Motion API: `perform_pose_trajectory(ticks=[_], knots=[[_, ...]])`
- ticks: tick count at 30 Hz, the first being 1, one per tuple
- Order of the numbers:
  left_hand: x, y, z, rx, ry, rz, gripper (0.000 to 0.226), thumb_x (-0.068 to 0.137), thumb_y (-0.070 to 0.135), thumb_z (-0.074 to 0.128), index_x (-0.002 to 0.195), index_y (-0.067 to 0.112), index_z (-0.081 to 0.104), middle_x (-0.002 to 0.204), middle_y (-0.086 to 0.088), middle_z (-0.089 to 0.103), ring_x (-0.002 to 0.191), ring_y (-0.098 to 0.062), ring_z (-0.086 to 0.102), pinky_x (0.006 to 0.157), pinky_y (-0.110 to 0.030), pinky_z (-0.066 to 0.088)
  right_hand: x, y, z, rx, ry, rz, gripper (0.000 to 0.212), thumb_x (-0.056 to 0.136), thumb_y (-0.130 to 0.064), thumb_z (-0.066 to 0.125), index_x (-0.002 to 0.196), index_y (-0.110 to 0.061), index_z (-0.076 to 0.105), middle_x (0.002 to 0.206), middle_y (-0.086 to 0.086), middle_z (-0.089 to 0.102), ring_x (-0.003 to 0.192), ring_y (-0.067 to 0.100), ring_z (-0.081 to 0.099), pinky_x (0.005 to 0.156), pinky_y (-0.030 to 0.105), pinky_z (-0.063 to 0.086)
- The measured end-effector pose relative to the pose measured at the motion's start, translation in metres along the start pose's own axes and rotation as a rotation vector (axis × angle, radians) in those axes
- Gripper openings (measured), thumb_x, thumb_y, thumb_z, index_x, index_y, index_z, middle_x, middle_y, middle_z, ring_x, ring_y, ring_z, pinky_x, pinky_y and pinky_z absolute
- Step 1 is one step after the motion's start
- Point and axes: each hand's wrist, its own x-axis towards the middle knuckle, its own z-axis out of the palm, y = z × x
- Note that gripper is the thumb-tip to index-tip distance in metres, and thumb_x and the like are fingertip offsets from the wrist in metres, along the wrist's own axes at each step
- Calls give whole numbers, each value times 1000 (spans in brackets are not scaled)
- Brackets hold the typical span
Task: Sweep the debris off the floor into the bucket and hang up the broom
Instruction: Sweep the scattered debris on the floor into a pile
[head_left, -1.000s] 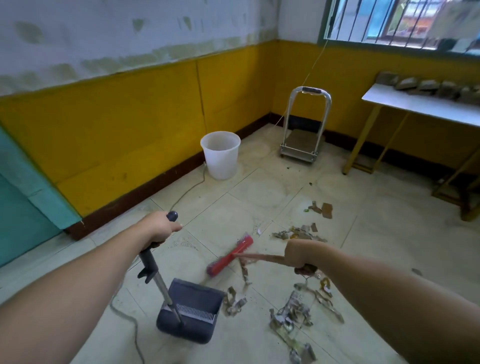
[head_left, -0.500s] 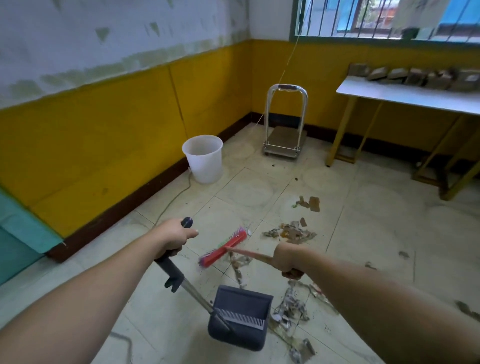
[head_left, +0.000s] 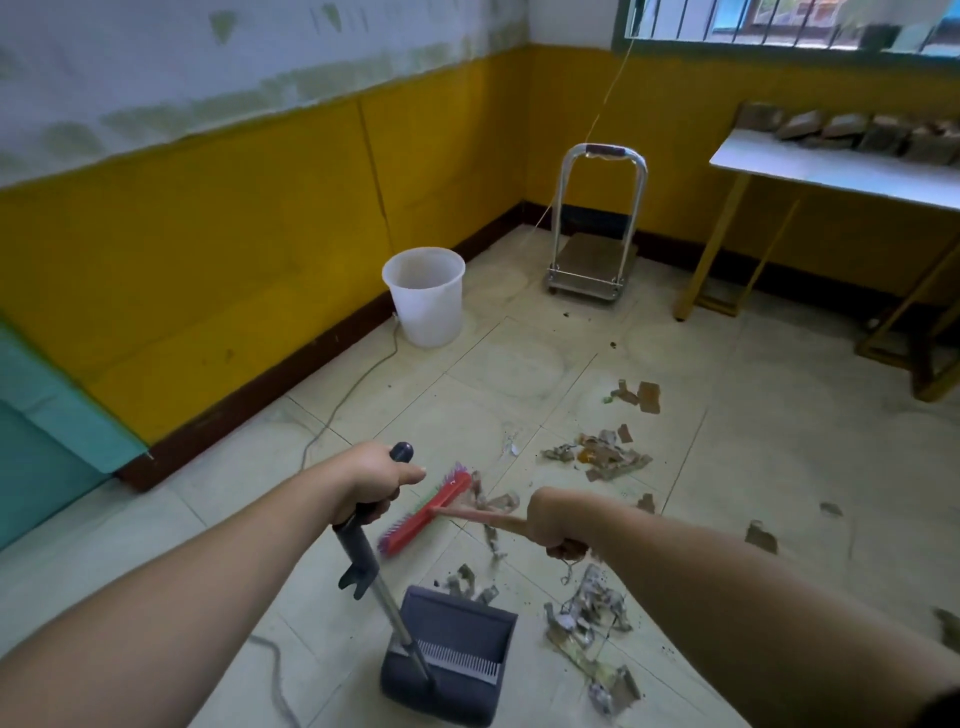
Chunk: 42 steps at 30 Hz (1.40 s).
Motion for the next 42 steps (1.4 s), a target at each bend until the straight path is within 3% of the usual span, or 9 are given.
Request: perform_pose_trajectory(ticks=[6,10,14,19,24,27,31,34,42], knots=[[-21,-20,16,-16,107,-79,31,90,27,60,75,10,40,57,-9,40,44,-19,35,50,-28,30,4,20,18,-157,-8,-30,53,97,-1,38,146,1,18,70,12,44,50,14,41,45,21,38],[-41,-27,41,38,237,-124,36,91,26,60,72,10,35,57,-8,34,46,-19,33,46,-25,29,2,64,25,-319,-3,-22,46,95,-3,44,140,3,34,72,11,46,50,15,45,45,22,41],[-59,-25,70,115,311,-136,33,92,28,61,81,5,40,64,-9,38,53,-22,40,49,-26,32,-14,113,13,-445,37,-29,40,94,-3,47,133,3,45,79,8,49,54,13,46,56,24,44],[-76,-19,89,232,357,-144,26,93,27,58,87,4,48,72,-11,45,64,-25,47,54,-28,37,-42,159,-8,-501,141,22,33,94,-9,51,125,0,55,72,3,48,54,11,46,50,20,42],[-89,-23,106,261,318,-148,22,94,23,57,88,3,49,68,-11,45,64,-26,46,52,-29,36,-66,172,-11,-420,170,35,32,94,-7,49,124,5,52,84,12,57,52,14,49,48,21,44],[-95,-35,116,247,273,-133,24,93,24,58,88,3,49,68,-11,45,61,-25,46,51,-28,36,-72,173,-2,-364,154,25,30,94,-9,47,117,7,55,87,13,64,54,16,51,57,25,48],[-106,-55,127,228,222,-126,27,92,28,60,89,3,49,70,-11,45,57,-23,44,53,-27,36,-85,160,32,-346,160,-46,13,95,-7,44,98,1,55,71,9,54,52,17,48,53,24,45],[-114,-65,131,198,206,-115,28,91,28,61,85,6,45,68,-9,42,54,-22,41,50,-26,33,-73,150,62,-321,123,-59,11,94,-7,47,101,-2,54,72,9,53,50,17,49,45,24,43],[-117,-71,138,40,255,-180,29,89,23,61,74,10,39,63,-8,35,49,-19,33,46,-24,28,-10,122,91,-265,106,-162,22,92,-10,54,112,-1,56,72,5,52,54,14,51,48,22,45]])
